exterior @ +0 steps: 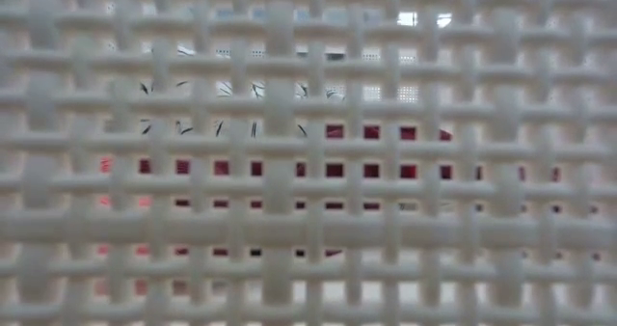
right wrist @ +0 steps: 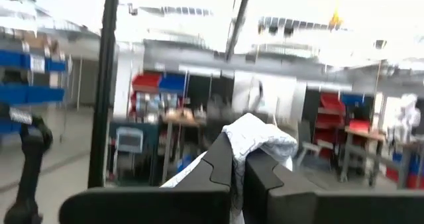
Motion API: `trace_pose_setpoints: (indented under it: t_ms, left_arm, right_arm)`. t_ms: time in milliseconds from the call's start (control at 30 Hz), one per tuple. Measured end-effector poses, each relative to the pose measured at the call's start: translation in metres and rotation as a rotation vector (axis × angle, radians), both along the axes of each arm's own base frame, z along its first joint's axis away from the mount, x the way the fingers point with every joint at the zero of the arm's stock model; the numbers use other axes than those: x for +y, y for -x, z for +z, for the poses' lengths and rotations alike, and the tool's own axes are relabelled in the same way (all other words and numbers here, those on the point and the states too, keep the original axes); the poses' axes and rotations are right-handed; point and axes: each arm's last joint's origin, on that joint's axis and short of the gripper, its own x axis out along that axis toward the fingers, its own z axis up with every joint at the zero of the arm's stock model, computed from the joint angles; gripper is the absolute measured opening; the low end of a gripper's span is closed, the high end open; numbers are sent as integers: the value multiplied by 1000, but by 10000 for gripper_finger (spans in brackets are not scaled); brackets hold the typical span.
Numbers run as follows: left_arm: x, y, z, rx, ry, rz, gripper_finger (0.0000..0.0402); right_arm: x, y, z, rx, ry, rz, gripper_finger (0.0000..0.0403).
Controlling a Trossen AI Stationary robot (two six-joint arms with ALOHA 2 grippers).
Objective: Sort clothes
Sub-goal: Put the light blue polo shirt into the white laundry bin
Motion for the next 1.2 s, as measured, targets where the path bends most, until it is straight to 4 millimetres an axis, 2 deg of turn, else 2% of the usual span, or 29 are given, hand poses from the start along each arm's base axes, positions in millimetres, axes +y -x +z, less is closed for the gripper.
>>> trace_pose_setpoints:
  t_ms: [133, 233, 333, 500, 700, 867, 1033, 1200]
  left_arm:
    - [10, -12, -31, 30, 117, -68, 175]
    - [10, -26, -57, -4, 241, -246, 175]
    - [3, -34, -74, 0, 300, -413, 175]
    - [-12, -33, -84, 124, 244, -522, 175]
    - [-43, -27, -77, 106, 229, -644, 175]
    - [-85, -31, -78, 104, 141, -596, 175]
    - [-134, -44, -98, 155, -49, -387, 175]
    - [-167, -63, -122, 147, -157, -217, 175]
  right_arm:
    - [4, 16, 5, -36, -19, 5, 0]
    - [5, 21, 6, -42, -38, 12, 0]
    - [5, 22, 5, -37, -54, 13, 0]
    - [5, 20, 3, -16, -62, 13, 0]
    - [5, 20, 3, -9, -63, 12, 0]
    - [4, 19, 2, -7, -61, 11, 0]
    - [4, 16, 2, -1, -63, 10, 0]
    - [3, 15, 1, 3, -64, 9, 0]
